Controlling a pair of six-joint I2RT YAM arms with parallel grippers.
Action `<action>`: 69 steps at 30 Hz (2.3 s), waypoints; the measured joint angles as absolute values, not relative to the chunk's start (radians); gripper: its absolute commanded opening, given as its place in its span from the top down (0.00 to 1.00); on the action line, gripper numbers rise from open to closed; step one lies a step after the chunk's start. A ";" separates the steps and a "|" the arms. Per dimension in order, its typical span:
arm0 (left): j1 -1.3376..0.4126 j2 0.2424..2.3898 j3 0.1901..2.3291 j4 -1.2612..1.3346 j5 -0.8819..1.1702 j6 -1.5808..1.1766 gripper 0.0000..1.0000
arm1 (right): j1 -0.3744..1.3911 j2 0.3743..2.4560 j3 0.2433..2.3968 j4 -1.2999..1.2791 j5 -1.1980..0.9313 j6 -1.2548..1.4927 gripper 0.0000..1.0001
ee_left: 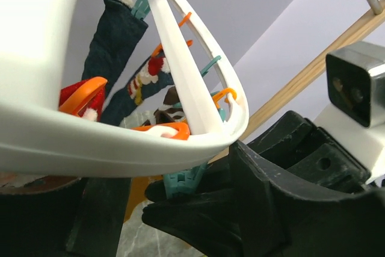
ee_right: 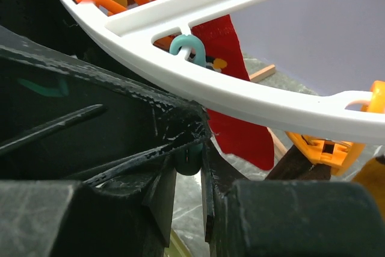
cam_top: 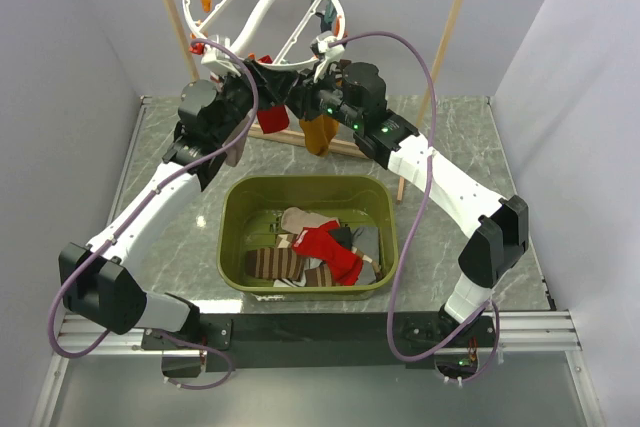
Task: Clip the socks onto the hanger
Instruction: Open the clamp at the hanger, then pick up the sock from the bin.
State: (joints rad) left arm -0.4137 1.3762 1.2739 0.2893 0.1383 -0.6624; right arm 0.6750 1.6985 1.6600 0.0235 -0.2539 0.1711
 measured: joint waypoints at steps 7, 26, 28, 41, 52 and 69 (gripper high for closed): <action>-0.402 1.380 1.283 0.290 0.169 -0.647 0.38 | 0.675 1.699 1.676 0.010 -0.259 0.166 0.84; -0.402 1.404 1.291 0.339 0.181 -0.684 0.73 | 0.672 1.703 1.734 -0.085 -0.284 0.148 0.45; -0.401 1.404 1.291 0.339 0.174 -0.684 0.73 | 0.675 1.701 1.737 -0.108 -0.301 0.142 0.38; -0.400 1.404 1.291 0.339 0.159 -0.681 0.75 | 0.676 1.339 1.490 -0.310 -0.294 0.149 0.35; -0.400 1.404 1.291 0.332 0.157 -0.682 0.75 | 0.736 1.209 1.127 -0.341 -0.241 0.184 0.38; -0.400 1.378 1.291 0.302 0.157 -0.669 0.75 | 0.862 1.443 1.076 -0.382 -0.192 0.166 0.43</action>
State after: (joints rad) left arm -0.3996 1.3777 1.2907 0.3019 0.1570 -0.6693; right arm 0.8623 1.4429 1.0763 -0.3824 -0.1925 0.1658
